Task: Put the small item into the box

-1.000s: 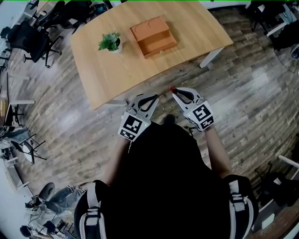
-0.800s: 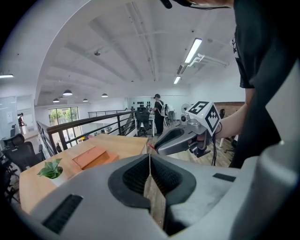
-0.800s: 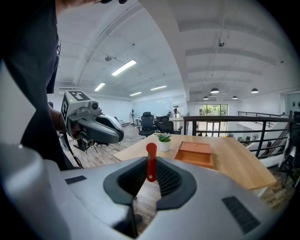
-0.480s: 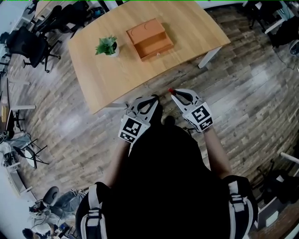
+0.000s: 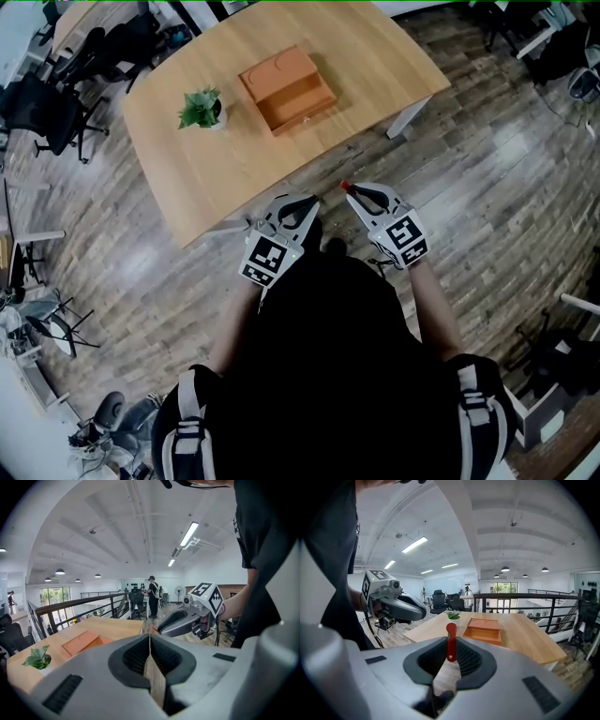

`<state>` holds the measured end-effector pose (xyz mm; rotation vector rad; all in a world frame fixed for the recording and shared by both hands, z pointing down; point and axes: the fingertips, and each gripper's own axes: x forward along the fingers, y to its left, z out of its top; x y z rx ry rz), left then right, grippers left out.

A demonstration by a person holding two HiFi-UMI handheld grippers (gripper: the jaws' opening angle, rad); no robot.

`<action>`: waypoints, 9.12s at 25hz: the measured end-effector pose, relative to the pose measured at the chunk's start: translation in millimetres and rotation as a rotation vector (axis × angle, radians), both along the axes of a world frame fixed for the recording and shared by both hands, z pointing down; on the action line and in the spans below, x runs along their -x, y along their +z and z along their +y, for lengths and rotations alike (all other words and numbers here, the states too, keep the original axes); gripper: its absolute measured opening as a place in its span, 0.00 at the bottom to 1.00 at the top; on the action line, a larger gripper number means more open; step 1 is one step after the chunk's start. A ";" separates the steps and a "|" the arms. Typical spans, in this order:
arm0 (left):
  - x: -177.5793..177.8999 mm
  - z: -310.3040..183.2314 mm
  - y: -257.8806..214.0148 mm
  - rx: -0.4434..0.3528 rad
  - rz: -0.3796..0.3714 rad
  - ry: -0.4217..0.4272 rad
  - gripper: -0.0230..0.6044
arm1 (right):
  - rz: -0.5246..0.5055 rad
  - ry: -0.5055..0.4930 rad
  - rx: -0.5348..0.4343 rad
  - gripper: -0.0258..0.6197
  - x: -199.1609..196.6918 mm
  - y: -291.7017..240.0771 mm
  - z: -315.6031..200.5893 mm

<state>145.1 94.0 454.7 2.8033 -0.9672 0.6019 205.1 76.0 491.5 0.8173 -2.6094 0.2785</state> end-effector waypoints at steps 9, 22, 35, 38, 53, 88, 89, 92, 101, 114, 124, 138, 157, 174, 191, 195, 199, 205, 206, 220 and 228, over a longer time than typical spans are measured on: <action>30.4 -60.3 8.2 0.022 0.019 -0.019 0.08 | 0.002 -0.015 0.016 0.14 31.0 -0.8 -57.1; 78.7 -159.1 17.8 0.031 0.030 -0.008 0.08 | 0.035 -0.029 0.010 0.14 83.2 0.6 -159.0; 139.4 -219.7 24.4 0.028 0.038 -0.023 0.08 | 0.075 -0.053 0.008 0.14 138.8 11.9 -218.2; 154.4 -230.6 25.1 0.021 0.040 -0.030 0.08 | 0.090 -0.058 -0.010 0.14 151.7 11.9 -229.0; 190.8 -247.9 27.8 0.026 0.068 -0.130 0.08 | 0.132 -0.115 0.026 0.14 173.7 27.9 -243.8; 193.3 -296.4 43.6 0.101 0.036 -0.308 0.08 | 0.414 -0.468 0.100 0.14 177.0 135.3 -295.4; 194.3 -295.1 43.2 0.101 0.035 -0.316 0.08 | 0.420 -0.479 0.103 0.14 177.6 139.8 -295.6; 198.2 -289.7 43.6 0.109 0.022 -0.331 0.08 | 0.434 -0.504 0.114 0.14 179.4 152.7 -296.3; 214.0 -275.1 51.9 0.144 -0.003 -0.394 0.08 | 0.514 -0.583 0.123 0.14 187.0 191.5 -300.7; 215.9 -279.4 50.8 0.160 0.040 -0.453 0.08 | 0.630 -0.583 0.182 0.14 185.0 237.9 -311.9; 211.4 -273.9 51.7 0.174 0.044 -0.463 0.08 | 0.659 -0.588 0.216 0.14 184.5 253.4 -314.9; 208.4 -273.1 51.3 0.170 0.037 -0.451 0.08 | 0.709 -0.525 0.249 0.15 184.8 264.7 -321.3; 205.2 -273.4 46.8 0.153 0.045 -0.433 0.08 | 0.689 -0.510 0.261 0.23 184.6 258.3 -320.8; 181.3 -274.0 42.0 0.114 0.054 -0.296 0.08 | 0.554 -0.340 0.143 0.12 156.6 194.2 -310.8; 167.6 -251.3 43.0 0.100 0.052 -0.139 0.08 | 0.357 -0.115 0.063 0.08 131.3 114.6 -268.8; 165.3 -247.5 42.4 0.098 0.044 -0.133 0.08 | 0.227 -0.056 0.063 0.08 132.5 93.8 -263.2; 163.3 -244.8 40.7 0.095 0.041 -0.130 0.08 | 0.125 -0.021 0.085 0.08 129.8 80.9 -256.5; 158.1 -245.3 44.9 0.106 0.060 -0.144 0.08 | 0.080 -0.010 0.106 0.08 124.2 74.6 -249.8; 155.9 -245.6 45.3 0.107 0.062 -0.144 0.08 | 0.074 -0.009 0.105 0.08 122.5 72.0 -249.4; 142.2 -245.6 43.3 0.089 0.050 -0.126 0.08 | 0.073 -0.019 0.072 0.08 114.9 57.3 -248.3; 138.2 -243.9 40.7 0.081 0.055 -0.109 0.08 | 0.076 -0.009 0.059 0.08 111.9 51.4 -245.2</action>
